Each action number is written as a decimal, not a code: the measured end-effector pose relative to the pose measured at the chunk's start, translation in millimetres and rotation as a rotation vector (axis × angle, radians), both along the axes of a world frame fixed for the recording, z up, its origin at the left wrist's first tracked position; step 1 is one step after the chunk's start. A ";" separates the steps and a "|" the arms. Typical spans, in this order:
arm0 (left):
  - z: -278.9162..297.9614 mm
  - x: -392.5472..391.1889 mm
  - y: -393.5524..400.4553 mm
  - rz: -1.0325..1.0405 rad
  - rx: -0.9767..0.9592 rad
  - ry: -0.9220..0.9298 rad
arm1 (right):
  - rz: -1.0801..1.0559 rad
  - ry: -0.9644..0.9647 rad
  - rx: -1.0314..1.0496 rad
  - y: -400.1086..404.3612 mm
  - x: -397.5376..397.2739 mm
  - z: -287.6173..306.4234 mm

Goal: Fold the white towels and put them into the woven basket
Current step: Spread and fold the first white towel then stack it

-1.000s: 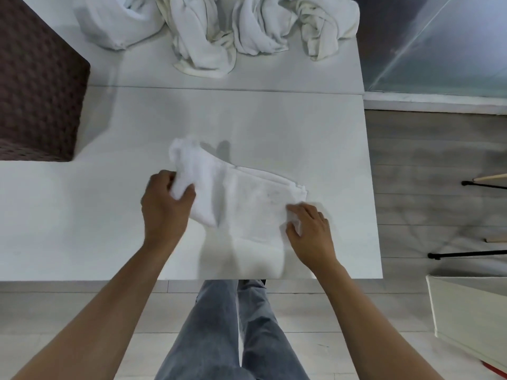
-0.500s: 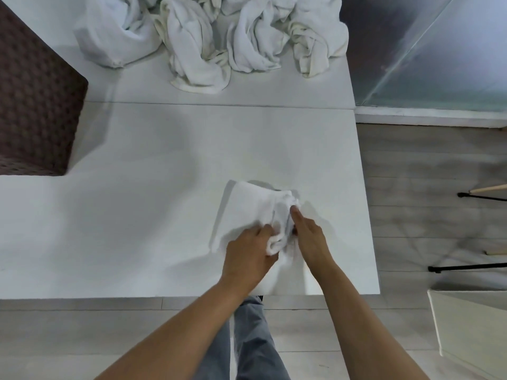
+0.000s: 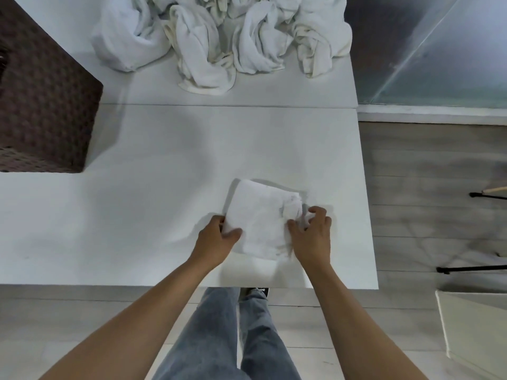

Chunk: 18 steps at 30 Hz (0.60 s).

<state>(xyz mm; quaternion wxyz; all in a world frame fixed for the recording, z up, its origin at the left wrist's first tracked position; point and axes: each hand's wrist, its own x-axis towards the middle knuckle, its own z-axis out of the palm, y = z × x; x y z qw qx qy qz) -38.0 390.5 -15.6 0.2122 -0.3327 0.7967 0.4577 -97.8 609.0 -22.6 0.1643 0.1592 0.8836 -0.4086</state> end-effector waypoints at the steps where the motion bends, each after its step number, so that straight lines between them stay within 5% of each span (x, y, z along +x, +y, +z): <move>1: 1.1 -0.7 2.0 0.060 0.098 -0.014 | 0.027 0.017 0.005 2.5 0.4 3.9; 7: 10.2 -0.8 17.2 0.134 0.267 -0.047 | 0.091 0.036 -0.005 15.0 3.7 28.9; 18: 87.8 24.9 -34.4 0.071 0.009 0.250 | 0.449 0.062 -0.147 -48.2 -24.5 75.1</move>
